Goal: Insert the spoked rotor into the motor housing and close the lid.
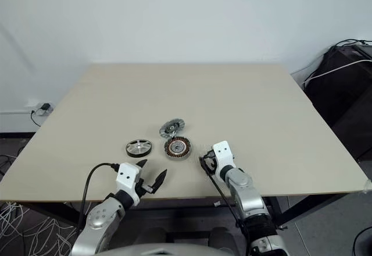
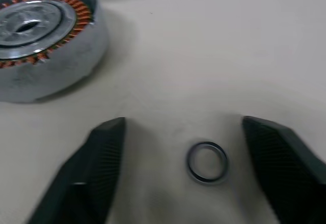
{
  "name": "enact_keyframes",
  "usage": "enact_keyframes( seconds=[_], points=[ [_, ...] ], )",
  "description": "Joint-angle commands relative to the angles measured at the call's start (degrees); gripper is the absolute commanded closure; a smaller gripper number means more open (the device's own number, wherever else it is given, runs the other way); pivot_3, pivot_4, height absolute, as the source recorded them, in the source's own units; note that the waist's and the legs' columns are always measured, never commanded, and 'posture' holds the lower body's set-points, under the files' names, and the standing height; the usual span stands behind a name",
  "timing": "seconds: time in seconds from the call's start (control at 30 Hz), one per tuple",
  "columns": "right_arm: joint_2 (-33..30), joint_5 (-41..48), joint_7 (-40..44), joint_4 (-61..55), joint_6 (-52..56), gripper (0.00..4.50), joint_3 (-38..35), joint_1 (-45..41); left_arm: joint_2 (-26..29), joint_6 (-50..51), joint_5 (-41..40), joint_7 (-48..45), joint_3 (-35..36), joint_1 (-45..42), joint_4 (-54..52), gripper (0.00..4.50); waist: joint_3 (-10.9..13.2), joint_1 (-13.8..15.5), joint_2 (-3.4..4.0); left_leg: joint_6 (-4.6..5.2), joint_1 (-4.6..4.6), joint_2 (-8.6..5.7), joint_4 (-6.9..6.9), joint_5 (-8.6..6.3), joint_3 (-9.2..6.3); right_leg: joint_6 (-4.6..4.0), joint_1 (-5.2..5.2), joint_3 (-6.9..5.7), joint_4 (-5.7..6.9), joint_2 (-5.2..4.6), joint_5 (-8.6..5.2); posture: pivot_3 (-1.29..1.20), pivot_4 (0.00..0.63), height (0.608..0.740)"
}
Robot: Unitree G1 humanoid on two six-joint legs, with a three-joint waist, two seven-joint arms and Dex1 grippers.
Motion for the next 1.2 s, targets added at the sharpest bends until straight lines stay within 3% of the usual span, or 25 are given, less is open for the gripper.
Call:
enact_keyframes(
  seconds=[0.03,0.23,0.5,0.73,1.0,1.2],
  points=[
    [-0.6,0.4,0.6,-1.1,0.6,1.86,-0.7,1.5,0.0,-0.3,-0.2,0.0,-0.3,-0.6,-2.0,0.0,0.0,0.0,0.0,0.0,0.0,0.0,-0.01,0.0,0.0,0.0,0.0,0.0,0.0,0.0,0.0,0.0,0.0,0.74],
    [-0.9,0.0,0.7,-2.8,1.0,3.8,-1.0,2.4,0.0,-0.3,-0.2,-0.1,-0.4,-0.9,-1.8,0.0,0.0,0.0,0.02,-0.08,0.03,0.01,-0.01,-0.05,0.0,0.0,0.02,0.0,0.0,0.01,0.0,0.0,0.0,0.74],
    [-0.6,0.0,2.6,-11.8,1.9,3.81,2.3,2.2,0.3,-0.1,-0.2,-0.1,-0.4,-0.9,-1.8,0.0,0.0,-0.2,0.09,-0.05,0.0,0.01,-0.03,-0.03,0.01,0.0,-0.04,0.01,0.01,0.01,-0.01,0.0,0.0,0.74],
    [0.7,-1.4,5.3,-16.7,3.8,3.81,8.5,-3.1,0.2,0.0,-0.3,-0.1,-0.5,-1.1,-1.7,0.0,0.0,-0.1,0.09,-0.08,0.0,0.03,-0.02,-0.05,0.01,0.01,-0.06,0.02,0.03,0.03,0.0,0.0,0.0,0.74],
    [2.1,-4.5,7.2,-7.2,2.3,3.81,14.2,-9.8,0.2,-0.1,-0.4,0.0,-0.4,-0.8,-1.7,0.0,0.0,-0.1,0.03,0.02,-0.01,0.0,-0.02,0.02,0.01,0.0,-0.05,0.01,0.02,0.03,0.0,0.0,0.0,0.74],
    [3.8,-5.3,7.6,0.7,-0.4,3.81,14.4,-13.7,0.1,-0.1,-0.6,0.2,-0.2,-0.4,-1.9,0.0,0.1,-0.2,0.06,0.02,-0.02,0.0,-0.03,0.02,0.01,0.0,-0.07,0.0,0.03,0.03,0.0,0.0,0.0,0.74]
  ],
)
